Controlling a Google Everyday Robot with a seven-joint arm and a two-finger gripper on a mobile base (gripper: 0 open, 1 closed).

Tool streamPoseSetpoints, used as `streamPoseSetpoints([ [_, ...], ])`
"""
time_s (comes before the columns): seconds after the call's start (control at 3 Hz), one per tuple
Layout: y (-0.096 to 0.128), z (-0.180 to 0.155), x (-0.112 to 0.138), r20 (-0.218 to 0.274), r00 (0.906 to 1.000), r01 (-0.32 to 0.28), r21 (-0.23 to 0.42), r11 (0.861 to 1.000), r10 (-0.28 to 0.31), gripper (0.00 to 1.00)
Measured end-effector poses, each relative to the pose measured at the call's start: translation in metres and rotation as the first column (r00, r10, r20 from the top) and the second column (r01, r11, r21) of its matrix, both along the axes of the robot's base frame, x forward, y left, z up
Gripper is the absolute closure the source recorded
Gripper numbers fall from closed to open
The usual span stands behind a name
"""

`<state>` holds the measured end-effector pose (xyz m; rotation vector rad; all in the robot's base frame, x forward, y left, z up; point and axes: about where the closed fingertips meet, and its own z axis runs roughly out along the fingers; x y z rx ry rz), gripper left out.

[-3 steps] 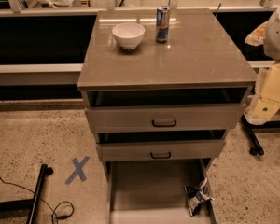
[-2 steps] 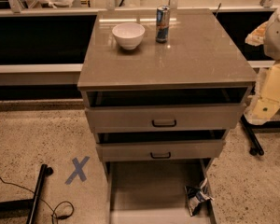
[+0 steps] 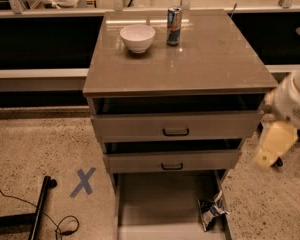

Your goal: Pick blue chip bag from bottom drawer and place on counter

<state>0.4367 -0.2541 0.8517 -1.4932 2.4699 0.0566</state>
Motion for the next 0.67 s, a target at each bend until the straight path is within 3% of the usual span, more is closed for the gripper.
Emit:
streamPoseSetpoints([
  [0.33, 0.005, -0.066, -0.039, -0.023, 0.997, 0.077, 0.134, 0.988, -0.075, 0.0],
  [0.67, -0.013, -0.093, -0.064, -0.023, 0.9875, 0.158, 0.151, 0.976, -0.156, 0.0],
])
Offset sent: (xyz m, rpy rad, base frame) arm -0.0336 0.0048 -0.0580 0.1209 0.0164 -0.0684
